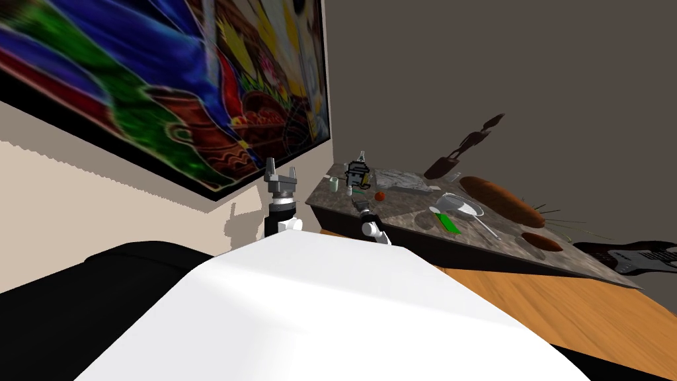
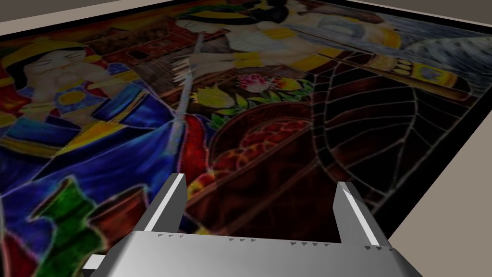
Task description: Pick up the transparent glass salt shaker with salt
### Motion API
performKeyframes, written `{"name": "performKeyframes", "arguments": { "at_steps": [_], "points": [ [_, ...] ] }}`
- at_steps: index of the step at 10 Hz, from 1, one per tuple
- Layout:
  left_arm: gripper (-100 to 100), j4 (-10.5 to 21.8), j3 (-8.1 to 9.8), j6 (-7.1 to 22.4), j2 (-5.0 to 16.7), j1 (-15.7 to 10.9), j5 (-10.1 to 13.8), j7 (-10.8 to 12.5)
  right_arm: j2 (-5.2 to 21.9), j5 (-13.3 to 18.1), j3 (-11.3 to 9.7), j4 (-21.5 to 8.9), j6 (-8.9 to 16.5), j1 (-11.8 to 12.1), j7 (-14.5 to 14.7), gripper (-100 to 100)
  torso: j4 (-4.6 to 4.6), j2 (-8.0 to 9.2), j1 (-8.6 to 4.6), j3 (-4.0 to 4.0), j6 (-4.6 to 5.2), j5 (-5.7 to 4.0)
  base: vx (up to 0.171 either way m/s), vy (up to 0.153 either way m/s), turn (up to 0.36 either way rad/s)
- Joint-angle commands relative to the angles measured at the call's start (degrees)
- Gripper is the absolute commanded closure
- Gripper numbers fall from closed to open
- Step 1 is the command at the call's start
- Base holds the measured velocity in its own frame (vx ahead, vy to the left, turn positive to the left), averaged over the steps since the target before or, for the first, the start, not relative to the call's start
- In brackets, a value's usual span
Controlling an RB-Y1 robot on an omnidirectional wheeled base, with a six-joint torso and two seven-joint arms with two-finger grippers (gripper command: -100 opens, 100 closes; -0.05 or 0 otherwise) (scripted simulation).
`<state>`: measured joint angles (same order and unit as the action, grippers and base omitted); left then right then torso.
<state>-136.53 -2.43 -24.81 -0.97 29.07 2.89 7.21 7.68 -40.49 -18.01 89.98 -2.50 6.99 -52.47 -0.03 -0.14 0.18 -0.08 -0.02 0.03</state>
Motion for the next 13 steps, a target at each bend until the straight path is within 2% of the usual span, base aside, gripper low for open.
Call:
{"name": "performKeyframes", "arguments": {
  "at_steps": [1,6,7,8,9,10,13],
  "points": [
    [0,0.0,0.00,0.0,0.0,0.0,0.0,0.0,-1.0,-0.3,0.8,-1.7,0.1,-1.5,-0.3,-100,0.00,0.00,0.00,0.00,0.00,0.00,-0.008,0.024,0.031],
    [0,0.0,0.00,0.0,0.0,0.0,0.0,0.0,-6.7,-0.3,1.7,-3.2,0.4,-2.4,-0.2,-100,0.00,-0.01,-0.06,-0.01,0.01,-0.01,0.001,0.009,0.007],
    [0,0.0,0.00,0.0,0.0,0.0,0.0,0.0,-6.1,-0.3,1.7,-3.3,0.4,-2.5,-0.2,-100,-0.01,-0.02,-0.08,-0.01,0.01,-0.02,0.000,0.000,0.000],
    [0,0.0,0.00,0.0,0.0,0.0,0.0,0.0,-6.2,-0.3,1.7,-3.3,0.4,-2.5,-0.2,0,0.00,-0.01,-0.10,0.00,0.01,-0.02,0.000,0.000,0.000],
    [0,0.0,0.00,0.0,0.0,0.0,0.0,0.0,-6.2,-0.3,1.7,-3.3,0.4,-2.5,-0.2,-100,0.00,0.00,-0.11,0.00,0.01,-0.02,0.000,0.000,0.000],
    [0,0.0,0.00,0.0,0.0,0.0,0.0,0.0,-6.2,-0.3,1.7,-3.3,0.4,-2.5,-0.2,100,0.00,0.01,-0.11,0.00,0.01,-0.02,0.000,0.000,0.000],
    [0,0.0,0.00,0.0,0.0,0.0,0.0,0.0,-6.2,-0.3,1.7,-3.3,0.4,-2.5,-0.2,100,0.00,0.01,-0.11,0.00,0.01,-0.02,0.000,0.000,0.000]
  ]
}}
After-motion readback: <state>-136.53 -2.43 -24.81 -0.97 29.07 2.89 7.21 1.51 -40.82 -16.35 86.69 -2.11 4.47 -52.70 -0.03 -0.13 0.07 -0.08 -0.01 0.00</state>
